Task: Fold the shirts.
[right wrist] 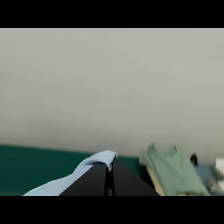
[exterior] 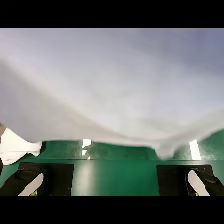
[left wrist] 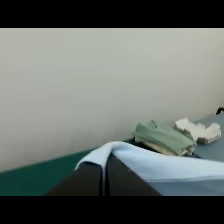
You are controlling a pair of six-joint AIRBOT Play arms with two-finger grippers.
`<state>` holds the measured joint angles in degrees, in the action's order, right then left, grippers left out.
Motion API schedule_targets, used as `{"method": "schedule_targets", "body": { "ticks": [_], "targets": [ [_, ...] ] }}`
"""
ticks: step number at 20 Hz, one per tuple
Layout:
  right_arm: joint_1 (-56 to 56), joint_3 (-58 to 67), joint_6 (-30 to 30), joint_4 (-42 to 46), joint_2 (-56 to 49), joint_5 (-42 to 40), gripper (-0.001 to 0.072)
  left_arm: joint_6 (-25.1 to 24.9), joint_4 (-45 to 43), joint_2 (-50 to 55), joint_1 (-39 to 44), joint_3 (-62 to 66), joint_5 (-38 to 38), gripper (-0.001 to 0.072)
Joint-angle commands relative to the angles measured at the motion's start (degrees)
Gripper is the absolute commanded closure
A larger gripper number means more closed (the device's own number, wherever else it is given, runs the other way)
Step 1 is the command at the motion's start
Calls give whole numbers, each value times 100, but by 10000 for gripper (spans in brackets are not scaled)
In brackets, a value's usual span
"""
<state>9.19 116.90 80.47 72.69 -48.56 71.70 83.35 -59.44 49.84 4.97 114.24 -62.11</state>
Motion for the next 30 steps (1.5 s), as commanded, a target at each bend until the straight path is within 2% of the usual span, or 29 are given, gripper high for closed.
{"method": "schedule_targets", "body": {
  "ticks": [1, 4, 5, 8, 13, 16, 18, 22, 26, 30],
  "targets": [
    [-4, 13, 328, 339, -1034, 1893, 700, 175, -127, 546, -7, -1128, -800, 687],
    [-4, 11, 431, 341, -2522, 3357, 700, 166, -173, 1602, -7, -1777, -1213, 686],
    [-9, -98, 522, 232, -2903, 3274, 700, 168, -199, 2050, -7, -1845, -1338, 687],
    [-55, -765, 516, 190, -3818, 2579, 700, 160, -269, 3287, -7, -1847, -1117, 686],
    [-221, -1224, 503, 184, -4745, 411, 700, -153, -264, 4422, -7, -1840, 772, 686],
    [-452, -1224, 498, 192, -4809, -903, 699, -422, -291, 4492, -9, -1840, 1661, 686],
    [-562, -1224, 492, 205, -4804, -1340, 700, -634, -376, 4492, -9, -1832, 1759, 686],
    [-669, -1432, 299, 264, -4754, -960, 700, -732, -988, 4503, -160, -1871, 1126, 686],
    [-684, -2999, 306, 229, -4210, -1047, 700, -734, -979, 4503, -479, -2363, 564, 686],
    [-850, -4374, 306, 201, -3720, -1593, 697, -879, -861, 4503, -483, -3058, 544, 686]
  ]
}}
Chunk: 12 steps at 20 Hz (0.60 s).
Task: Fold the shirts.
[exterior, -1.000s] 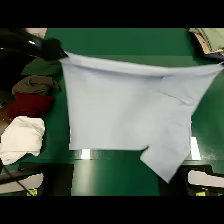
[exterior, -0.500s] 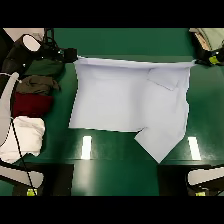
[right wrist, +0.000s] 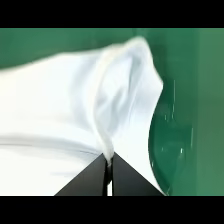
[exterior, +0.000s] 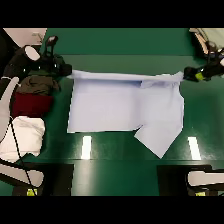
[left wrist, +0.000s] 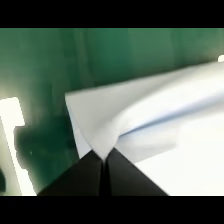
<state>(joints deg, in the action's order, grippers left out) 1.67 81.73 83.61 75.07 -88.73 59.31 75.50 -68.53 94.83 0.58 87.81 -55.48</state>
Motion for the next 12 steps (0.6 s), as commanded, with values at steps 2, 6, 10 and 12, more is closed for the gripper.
{"method": "schedule_targets", "body": {
  "ticks": [2, 6, 10, 12],
  "targets": [
    [-249, -1182, -9, -50, 367, -496, 697, -33, 48, 4, -61, -645, -127, 685],
    [-387, -1274, -4, -219, 365, -455, 430, 262, 11, -4, -63, -667, -415, 97],
    [-11, -997, -63, -459, 509, 802, 365, 177, -33, -271, -299, -476, -1381, 103],
    [380, -1198, -225, -487, 951, 1300, 365, 136, -28, -695, -660, -640, -1764, 103]
  ]
}}
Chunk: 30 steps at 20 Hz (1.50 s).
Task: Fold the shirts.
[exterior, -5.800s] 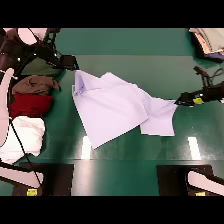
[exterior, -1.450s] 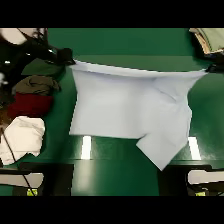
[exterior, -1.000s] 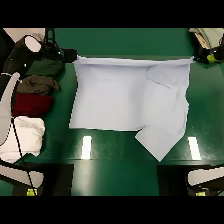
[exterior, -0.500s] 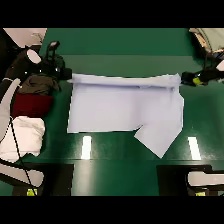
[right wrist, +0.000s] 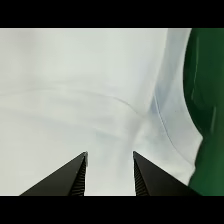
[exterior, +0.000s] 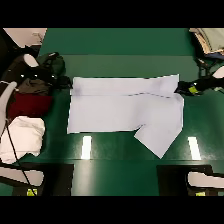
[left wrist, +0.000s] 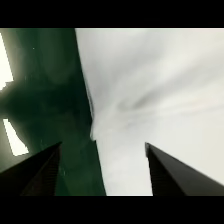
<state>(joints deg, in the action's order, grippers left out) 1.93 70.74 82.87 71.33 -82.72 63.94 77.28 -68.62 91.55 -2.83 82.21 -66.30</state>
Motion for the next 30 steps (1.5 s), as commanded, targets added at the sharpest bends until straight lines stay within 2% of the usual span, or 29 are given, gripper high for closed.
{"method": "schedule_targets", "body": {
  "ticks": [1, 4, 7, 8, 10, 14, 18, 22, 23, 24, 25, 27, 28, 30],
  "targets": [
    [551, -280, -249, -195, 610, 1014, 367, -50, 4, -616, -496, -306, -811, 103],
    [1128, -997, -898, -949, 1364, 1445, 375, -289, 245, -1510, -890, -1672, -955, 103],
    [1464, -1613, -1075, -1460, 1895, 1379, 385, -570, 656, -2236, -1012, -3200, -785, 103],
    [1521, -1740, -1108, -1534, 2002, 1364, 407, -704, 850, -2396, -1012, -3639, -664, 103],
    [1519, -1869, -1141, -1598, 2122, 1366, 407, -990, 1217, -2511, -1012, -4260, -505, 103],
    [1403, -1882, -1141, -1635, 2269, 1360, 407, -1049, 1303, -2527, -1012, -4942, -210, 103],
    [1283, -1882, -1137, -1635, 2291, 1373, 407, -1176, 1598, -2527, -922, -5025, -81, 103],
    [1300, -1884, -1137, -1567, 2291, 1482, 407, -1156, 1652, -2527, -352, -5025, 129, 105],
    [1344, -1884, -1137, -1517, 2291, 1537, 407, -1060, 1657, -2527, -243, -5023, 225, 261],
    [1419, -1884, -1134, -1408, 2291, 1611, 407, -999, 1676, -2527, -216, -5018, 284, 486],
    [1519, -1912, -1130, -1325, 2293, 1720, 407, -999, 1681, -2529, -214, -4968, 293, 585],
    [1814, -2144, -1130, -1263, 2295, 1923, 407, -986, 1676, -2544, -214, -4743, 262, 605],
    [1998, -2376, -1130, -1259, 2293, 1961, 407, -977, 1679, -2544, -214, -4586, 214, 686],
    [2361, -2900, -1130, -1259, 2291, 1827, 407, -975, 1731, -2544, -214, -4260, 101, 687]
  ]
}}
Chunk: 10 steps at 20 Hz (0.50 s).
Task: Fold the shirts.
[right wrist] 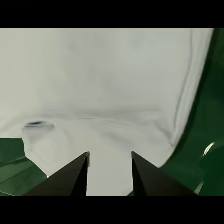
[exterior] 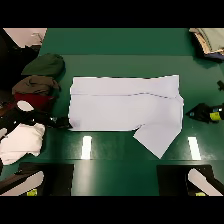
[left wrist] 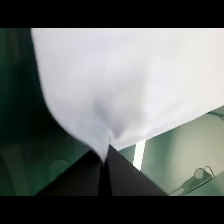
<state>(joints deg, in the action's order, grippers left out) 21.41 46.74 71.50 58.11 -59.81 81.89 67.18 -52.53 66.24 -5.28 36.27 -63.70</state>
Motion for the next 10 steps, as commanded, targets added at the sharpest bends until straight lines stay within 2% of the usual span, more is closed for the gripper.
{"method": "schedule_targets", "body": {
  "ticks": [1, 5, 6, 10],
  "targets": [
    [549, -752, 7, 57, 0, -79, 408, 35, 166, -13, 31, 468, -212, 687],
    [542, -1552, 37, 57, 0, -341, 416, 31, 304, -13, 31, 586, -236, 687],
    [442, -1698, 42, 59, 0, -396, 452, 31, 304, -11, 31, 586, -234, 686],
    [-24, -2024, 175, 61, 0, -706, 452, 31, 308, -13, 31, 586, -286, 686]
  ]
}}
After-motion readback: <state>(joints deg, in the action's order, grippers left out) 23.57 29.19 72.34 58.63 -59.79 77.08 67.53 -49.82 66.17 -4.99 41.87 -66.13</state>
